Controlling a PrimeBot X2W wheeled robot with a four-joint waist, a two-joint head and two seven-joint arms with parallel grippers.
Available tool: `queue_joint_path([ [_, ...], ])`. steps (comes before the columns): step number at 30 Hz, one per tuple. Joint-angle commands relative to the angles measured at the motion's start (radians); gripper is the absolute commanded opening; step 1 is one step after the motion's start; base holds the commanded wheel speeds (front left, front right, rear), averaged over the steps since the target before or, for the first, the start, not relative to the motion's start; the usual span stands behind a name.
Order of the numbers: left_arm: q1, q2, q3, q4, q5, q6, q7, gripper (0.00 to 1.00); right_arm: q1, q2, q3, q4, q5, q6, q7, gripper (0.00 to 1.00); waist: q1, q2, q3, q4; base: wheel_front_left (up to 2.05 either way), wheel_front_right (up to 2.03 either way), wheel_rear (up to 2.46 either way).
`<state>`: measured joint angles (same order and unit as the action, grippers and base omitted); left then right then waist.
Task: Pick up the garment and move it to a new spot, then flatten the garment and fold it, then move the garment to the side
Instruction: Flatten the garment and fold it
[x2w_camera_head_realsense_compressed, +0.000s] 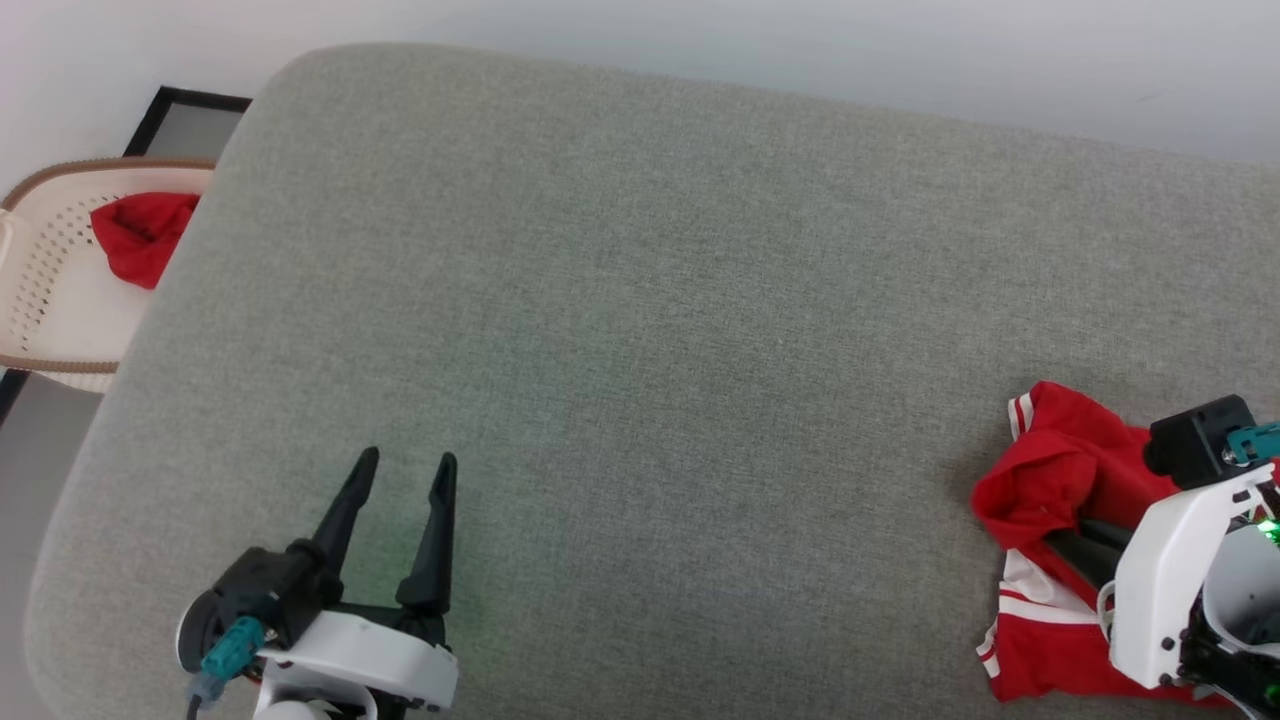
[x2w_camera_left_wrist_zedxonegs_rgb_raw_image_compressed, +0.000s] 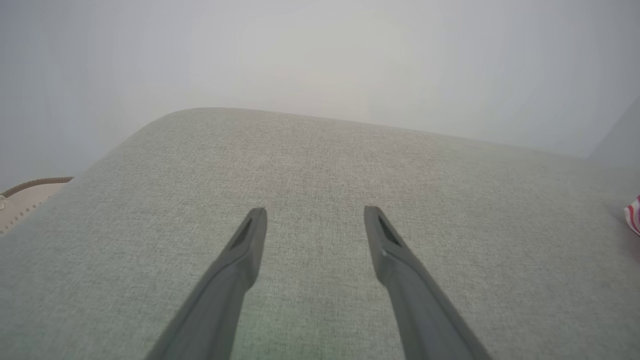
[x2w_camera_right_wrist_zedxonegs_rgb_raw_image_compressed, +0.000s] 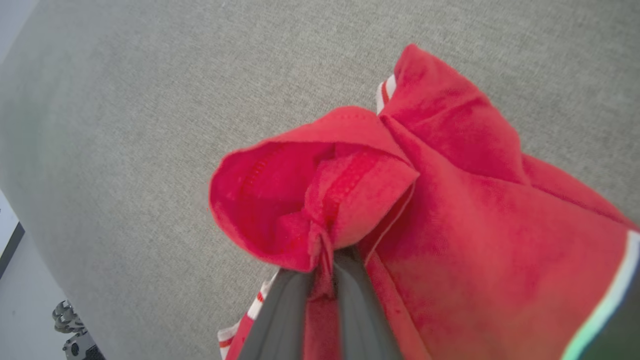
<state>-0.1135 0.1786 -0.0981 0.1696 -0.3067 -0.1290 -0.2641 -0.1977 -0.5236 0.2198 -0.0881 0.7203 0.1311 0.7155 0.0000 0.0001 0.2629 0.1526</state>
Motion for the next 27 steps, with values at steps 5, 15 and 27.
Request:
queue_joint_path([
  [5, 0.005, 0.003, 0.006, 0.004, -0.010, -0.002, 0.001, 1.00, -0.021, 0.012, 0.041, 0.033, 0.030, -0.001, -0.051, 0.32, 0.0000, -0.0001, -0.013, -0.011, 0.00, 0.00, 0.00],
  [15, 0.031, 0.022, 0.006, 0.013, -0.020, -0.002, 0.001, 1.00, 0.011, -0.022, -0.018, 0.011, 0.117, -0.001, -0.138, 1.00, 0.0000, -0.0001, -0.067, -0.062, 0.00, 0.00, 0.00],
  [27, 0.034, 0.049, -0.027, 0.060, -0.048, -0.002, 0.001, 1.00, 0.047, -0.048, -0.135, 0.051, 0.146, -0.001, -0.325, 1.00, 0.0000, -0.0001, -0.123, -0.131, 0.00, 0.00, 0.00],
])
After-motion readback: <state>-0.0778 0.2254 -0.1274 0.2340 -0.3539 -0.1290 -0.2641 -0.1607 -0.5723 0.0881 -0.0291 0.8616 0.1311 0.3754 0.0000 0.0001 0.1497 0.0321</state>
